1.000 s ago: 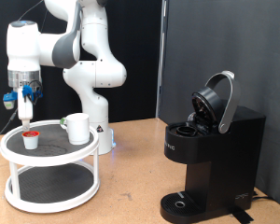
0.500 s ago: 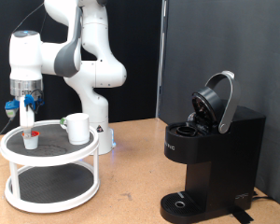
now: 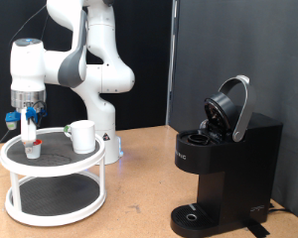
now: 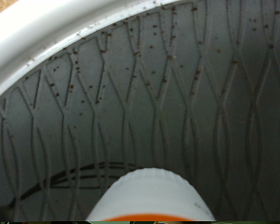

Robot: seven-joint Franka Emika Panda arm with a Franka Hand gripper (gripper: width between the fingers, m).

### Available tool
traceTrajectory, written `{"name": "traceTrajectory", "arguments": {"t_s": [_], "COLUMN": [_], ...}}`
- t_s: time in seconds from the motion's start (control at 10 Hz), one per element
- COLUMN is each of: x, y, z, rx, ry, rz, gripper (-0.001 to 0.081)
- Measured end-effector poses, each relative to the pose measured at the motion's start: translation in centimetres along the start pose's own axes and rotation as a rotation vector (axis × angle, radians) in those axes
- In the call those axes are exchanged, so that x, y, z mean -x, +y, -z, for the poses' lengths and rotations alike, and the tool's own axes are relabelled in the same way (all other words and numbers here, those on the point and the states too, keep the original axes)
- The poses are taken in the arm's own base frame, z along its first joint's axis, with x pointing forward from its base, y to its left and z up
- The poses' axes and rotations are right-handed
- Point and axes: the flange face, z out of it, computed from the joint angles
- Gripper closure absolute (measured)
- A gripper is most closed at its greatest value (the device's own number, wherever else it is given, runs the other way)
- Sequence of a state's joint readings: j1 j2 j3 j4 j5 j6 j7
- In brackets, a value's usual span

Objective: Make a cup of coffee with the keurig machine

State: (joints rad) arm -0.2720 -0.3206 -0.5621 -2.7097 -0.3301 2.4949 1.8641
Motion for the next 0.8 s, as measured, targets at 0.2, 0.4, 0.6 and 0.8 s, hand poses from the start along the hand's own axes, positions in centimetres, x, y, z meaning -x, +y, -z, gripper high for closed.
{"name": "traceTrajectory", "arguments": {"t_s": [0.2,0.4,0.6,0.8], "x": [0.06,0.17,0.32,0.4], "y": [-0.07,-0.08,-0.07,-0.07], "z": [-0.12,-0.1,-0.09,-0.09], "rx": [-0.003,-0.002,-0.002,-0.002], "ry": [-0.007,-0.015,-0.017,-0.019], "rz": [-0.008,-0.016,-0.015,-0.014], "gripper": [0.0319,0.047,0.0472,0.0472]}}
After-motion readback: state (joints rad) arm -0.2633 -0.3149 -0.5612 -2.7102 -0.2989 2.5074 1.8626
